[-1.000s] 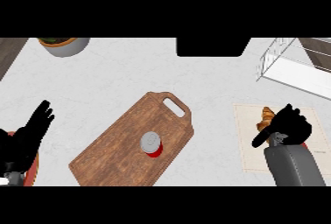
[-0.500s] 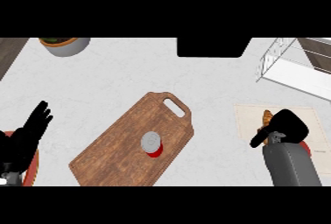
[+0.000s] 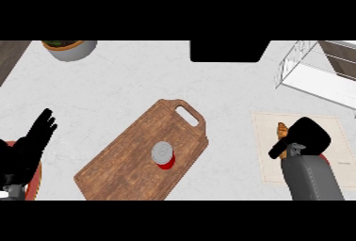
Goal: Pick the croissant from the placemat and place it in the tiered shelf
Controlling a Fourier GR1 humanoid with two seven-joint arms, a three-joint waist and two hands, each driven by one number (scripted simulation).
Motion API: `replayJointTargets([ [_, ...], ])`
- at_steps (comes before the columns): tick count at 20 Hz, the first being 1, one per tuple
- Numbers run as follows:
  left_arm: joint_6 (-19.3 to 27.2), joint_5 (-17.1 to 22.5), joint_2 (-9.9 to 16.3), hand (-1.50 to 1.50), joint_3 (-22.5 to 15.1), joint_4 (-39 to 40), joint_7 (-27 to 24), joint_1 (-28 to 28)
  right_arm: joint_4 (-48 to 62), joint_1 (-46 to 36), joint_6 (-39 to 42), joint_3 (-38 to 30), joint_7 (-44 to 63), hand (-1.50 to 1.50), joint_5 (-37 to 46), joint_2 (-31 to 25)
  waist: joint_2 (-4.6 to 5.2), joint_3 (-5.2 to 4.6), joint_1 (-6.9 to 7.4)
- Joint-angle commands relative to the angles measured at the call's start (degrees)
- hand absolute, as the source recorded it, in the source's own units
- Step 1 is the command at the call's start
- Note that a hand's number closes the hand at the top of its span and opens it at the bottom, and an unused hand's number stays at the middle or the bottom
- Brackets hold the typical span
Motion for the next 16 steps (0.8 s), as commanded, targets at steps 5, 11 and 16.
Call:
replayJointTargets([
  [5,-3.0,-0.3,-0.1,0.0,2.2,-0.9,-0.6,1.7,-7.9,1.3,2.1,4.2,5.4,1.5,6.9,0.0,0.51,0.56,-0.17],
  [11,-1.0,-1.1,-1.2,0.0,0.5,-0.3,1.1,-0.3,-9.9,-2.7,2.4,9.1,-33.9,1.5,-7.8,-8.6,0.59,0.7,0.19],
  [16,-1.9,0.1,0.4,0.0,3.5,1.9,0.5,-0.4,-20.4,-2.2,9.8,0.4,-44.2,1.5,-19.0,-18.1,0.25,0.53,-1.76],
])
